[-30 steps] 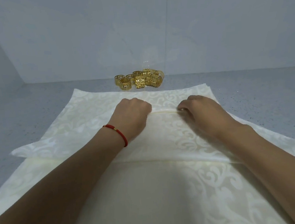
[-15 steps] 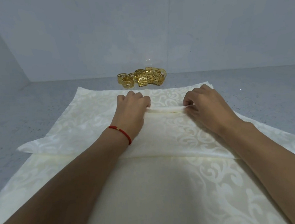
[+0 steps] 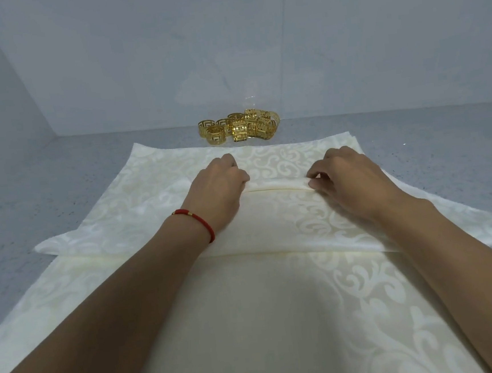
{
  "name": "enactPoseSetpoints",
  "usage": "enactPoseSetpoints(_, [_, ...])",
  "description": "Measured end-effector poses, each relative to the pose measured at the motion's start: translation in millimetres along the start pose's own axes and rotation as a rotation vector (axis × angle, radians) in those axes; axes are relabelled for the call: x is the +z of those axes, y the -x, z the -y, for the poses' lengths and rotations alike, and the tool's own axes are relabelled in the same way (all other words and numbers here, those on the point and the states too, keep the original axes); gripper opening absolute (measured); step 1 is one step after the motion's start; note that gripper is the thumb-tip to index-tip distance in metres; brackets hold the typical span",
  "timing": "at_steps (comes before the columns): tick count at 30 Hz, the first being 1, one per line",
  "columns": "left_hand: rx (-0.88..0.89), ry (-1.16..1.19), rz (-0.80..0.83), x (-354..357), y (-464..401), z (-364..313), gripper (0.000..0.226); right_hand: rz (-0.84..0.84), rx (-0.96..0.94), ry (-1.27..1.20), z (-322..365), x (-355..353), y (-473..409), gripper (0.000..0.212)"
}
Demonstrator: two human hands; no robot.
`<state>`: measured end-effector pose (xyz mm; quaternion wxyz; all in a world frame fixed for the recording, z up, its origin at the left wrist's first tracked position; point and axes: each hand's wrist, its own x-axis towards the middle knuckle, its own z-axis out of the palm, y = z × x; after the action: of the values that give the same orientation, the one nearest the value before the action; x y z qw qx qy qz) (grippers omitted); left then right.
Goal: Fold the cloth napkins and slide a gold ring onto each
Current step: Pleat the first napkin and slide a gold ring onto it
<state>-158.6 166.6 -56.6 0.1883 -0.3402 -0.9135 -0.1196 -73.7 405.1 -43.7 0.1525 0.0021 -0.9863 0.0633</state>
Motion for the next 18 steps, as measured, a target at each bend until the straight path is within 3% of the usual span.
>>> enactPoseSetpoints(4, [0.041, -0.076, -0.087, -3.0, 2.8, -0.3, 0.012, -0.098, -0.092, 0.066, 1.0, -2.7, 3.2, 0.004])
enactPoseSetpoints(8, [0.077, -0.161, -0.143, -5.6, 1.1, 0.5, 0.037, -0.123, -0.122, 0.187, 3.1, 1.7, -2.2, 0.021])
enactPoseSetpoints(14, [0.044, -0.053, 0.126, -21.9, 2.4, -2.6, 0.025, 0.058, -0.07, 0.07, 1.2, -7.6, 4.0, 0.022])
enactPoseSetpoints(18, [-0.07, 0.074, 0.036, -19.3, 5.1, -1.3, 0.032, -0.039, -0.034, -0.038, -4.0, -2.5, 5.3, 0.021])
